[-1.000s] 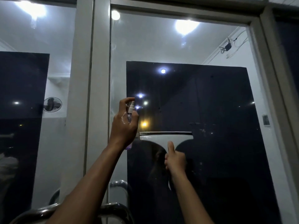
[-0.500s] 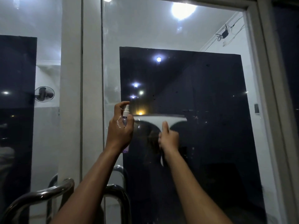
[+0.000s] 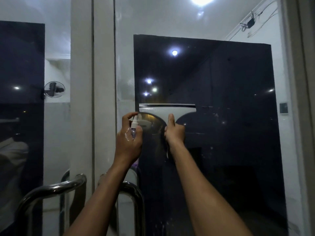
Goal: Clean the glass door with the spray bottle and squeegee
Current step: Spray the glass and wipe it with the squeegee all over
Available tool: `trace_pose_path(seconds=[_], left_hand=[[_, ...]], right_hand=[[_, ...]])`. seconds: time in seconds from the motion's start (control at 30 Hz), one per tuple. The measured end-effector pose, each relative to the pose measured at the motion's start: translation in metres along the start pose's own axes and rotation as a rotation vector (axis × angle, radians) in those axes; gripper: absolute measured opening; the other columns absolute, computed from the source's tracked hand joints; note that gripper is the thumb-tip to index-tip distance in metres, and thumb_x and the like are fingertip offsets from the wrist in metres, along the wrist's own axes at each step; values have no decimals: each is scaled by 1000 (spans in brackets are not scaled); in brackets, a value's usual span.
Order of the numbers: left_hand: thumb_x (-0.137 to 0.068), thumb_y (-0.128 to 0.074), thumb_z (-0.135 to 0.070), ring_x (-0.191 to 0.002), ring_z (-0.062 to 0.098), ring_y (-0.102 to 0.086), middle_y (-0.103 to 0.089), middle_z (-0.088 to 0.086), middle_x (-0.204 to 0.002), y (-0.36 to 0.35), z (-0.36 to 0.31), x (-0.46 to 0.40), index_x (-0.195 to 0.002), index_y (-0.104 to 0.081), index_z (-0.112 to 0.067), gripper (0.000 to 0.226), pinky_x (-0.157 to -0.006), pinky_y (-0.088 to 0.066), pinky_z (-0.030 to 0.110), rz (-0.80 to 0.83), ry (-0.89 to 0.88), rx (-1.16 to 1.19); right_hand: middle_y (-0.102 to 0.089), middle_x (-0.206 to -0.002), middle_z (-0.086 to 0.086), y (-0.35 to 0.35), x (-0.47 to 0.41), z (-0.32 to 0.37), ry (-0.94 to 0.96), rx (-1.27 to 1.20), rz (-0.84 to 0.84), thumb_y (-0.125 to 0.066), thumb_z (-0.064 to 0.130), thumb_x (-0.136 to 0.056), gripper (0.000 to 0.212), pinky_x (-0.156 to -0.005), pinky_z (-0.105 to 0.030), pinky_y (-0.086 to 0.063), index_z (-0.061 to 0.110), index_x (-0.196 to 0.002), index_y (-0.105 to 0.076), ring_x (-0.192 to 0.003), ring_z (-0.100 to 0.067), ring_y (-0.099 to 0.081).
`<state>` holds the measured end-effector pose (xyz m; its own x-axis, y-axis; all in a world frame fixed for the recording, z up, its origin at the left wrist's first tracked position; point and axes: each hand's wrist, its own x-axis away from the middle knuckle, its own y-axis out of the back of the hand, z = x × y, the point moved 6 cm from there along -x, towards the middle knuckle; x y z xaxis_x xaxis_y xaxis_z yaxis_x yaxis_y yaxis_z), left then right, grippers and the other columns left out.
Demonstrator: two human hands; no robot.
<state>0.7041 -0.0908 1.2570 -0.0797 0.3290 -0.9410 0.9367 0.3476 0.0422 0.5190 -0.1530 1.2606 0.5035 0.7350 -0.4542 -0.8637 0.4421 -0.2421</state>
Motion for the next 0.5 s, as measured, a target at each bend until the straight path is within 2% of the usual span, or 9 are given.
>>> trace_pose_path(seconds=[0.1, 0.17, 0.2, 0.27, 0.4, 0.5], left_hand=[[-106, -50, -20, -62, 15, -64, -64, -3, -80, -9, 4, 19, -132, -42, -37, 32, -52, -50, 31, 15, 27, 30], [-106, -49, -18, -63, 24, -63, -63, 7, -81, -15, 4, 32, -132, -40, -38, 34, -52, -54, 44, 41, 44, 30], [-106, -48, -18, -66, 29, -63, -63, 11, -83, -17, 4, 36, -133, -39, -37, 34, -56, -55, 52, 53, 56, 30], [-106, -48, -17, -69, 33, -63, -62, 13, -87, -21, 4, 45, -133, -39, -36, 34, -61, -55, 57, 59, 69, 40], [-107, -47, -17, -64, 35, -62, -62, 17, -82, -24, 4, 57, -136, -38, -34, 35, -55, -54, 52, 54, 95, 62], [-107, -46, -17, -60, 37, -58, -58, 18, -71, -26, 3, 66, -138, -38, -31, 35, -51, -50, 45, 58, 117, 77]], right_hand=[[-62, -60, -2, 17, 25, -47, -8, 50, -6, -47, 59, -99, 60, -61, -29, -44, 14, -61, -60, -57, -16, -59], [-66, -64, -3, 30, 46, -85, -51, 104, 6, -45, 62, -98, 61, -64, -31, -47, 16, -61, -62, -63, -19, -62], [-66, -63, -2, 37, 56, -103, -72, 144, 6, -44, 63, -98, 63, -60, -29, -46, 16, -60, -62, -62, -19, -63], [-63, -56, 1, 52, 76, -138, -103, 204, -4, -42, 64, -98, 67, -52, -27, -40, 15, -56, -60, -54, -16, -60], [-53, -46, 3, 78, 105, -189, -172, 290, 12, -40, 63, -98, 68, -46, -24, -38, 15, -53, -53, -41, -9, -50], [-55, -47, 2, 97, 123, -214, -215, 390, 23, -39, 62, -99, 68, -46, -21, -38, 14, -53, -54, -44, -8, -53]])
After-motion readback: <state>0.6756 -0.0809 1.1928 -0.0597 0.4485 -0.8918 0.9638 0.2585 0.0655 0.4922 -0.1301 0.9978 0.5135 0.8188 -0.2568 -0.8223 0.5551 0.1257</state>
